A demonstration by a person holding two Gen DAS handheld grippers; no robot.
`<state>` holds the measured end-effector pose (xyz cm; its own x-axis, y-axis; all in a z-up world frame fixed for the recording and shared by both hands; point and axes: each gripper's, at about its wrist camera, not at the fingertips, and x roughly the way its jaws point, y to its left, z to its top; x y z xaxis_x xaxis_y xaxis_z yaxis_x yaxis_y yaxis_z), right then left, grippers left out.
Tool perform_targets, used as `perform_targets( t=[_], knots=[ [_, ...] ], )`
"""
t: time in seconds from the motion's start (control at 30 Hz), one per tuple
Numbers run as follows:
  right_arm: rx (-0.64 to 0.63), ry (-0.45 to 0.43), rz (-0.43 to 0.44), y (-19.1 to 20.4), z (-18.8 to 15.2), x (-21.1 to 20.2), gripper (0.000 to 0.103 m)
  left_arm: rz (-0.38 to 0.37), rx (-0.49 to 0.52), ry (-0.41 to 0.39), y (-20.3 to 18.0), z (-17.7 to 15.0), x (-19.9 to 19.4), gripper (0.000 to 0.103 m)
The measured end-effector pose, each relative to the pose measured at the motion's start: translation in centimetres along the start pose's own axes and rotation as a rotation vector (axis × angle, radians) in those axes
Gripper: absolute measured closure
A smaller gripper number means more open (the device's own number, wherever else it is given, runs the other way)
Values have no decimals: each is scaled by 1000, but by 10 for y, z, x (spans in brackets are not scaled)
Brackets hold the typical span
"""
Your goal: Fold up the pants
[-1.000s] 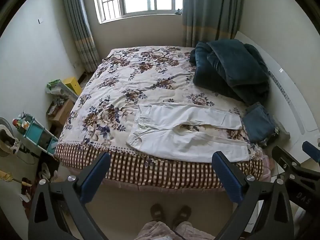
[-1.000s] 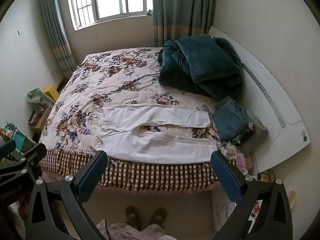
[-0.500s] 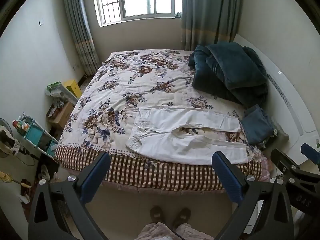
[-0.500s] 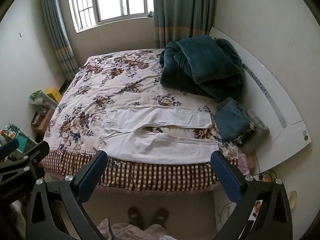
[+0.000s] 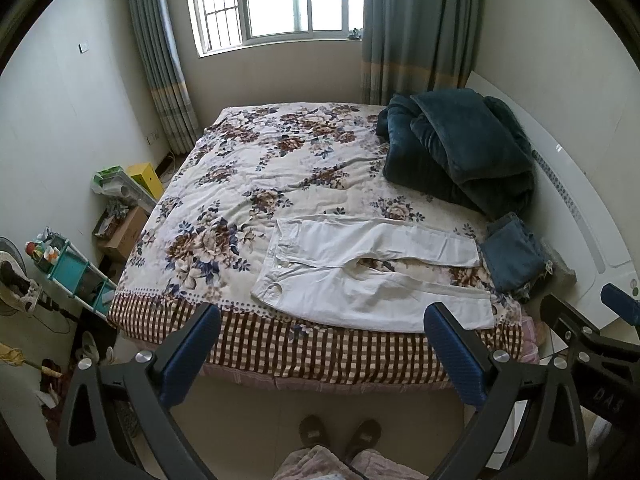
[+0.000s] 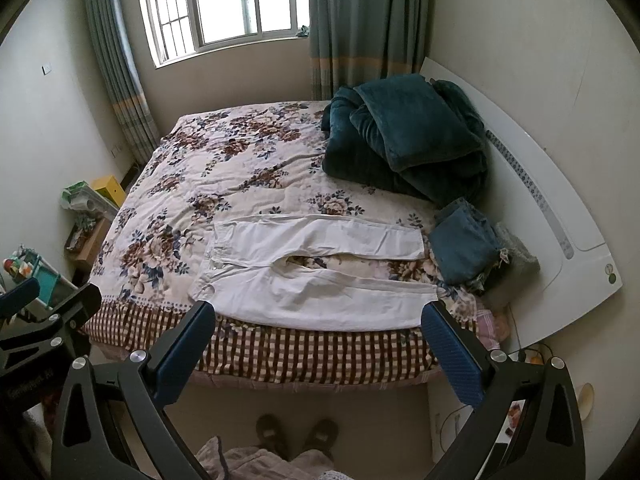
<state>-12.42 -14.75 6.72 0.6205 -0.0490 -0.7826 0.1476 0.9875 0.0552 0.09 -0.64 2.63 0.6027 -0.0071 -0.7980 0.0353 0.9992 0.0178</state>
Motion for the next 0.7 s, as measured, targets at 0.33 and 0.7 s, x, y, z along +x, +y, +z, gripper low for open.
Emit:
perform_targets(
  t=[0.33, 0.7],
  knots=[
    [5, 0, 0, 1, 1, -1, 0, -2, -2, -9, 2, -6, -1, 0],
    [0, 0, -5, 2, 0, 0, 0, -4, -5, -11, -4, -8, 0, 0]
  ],
)
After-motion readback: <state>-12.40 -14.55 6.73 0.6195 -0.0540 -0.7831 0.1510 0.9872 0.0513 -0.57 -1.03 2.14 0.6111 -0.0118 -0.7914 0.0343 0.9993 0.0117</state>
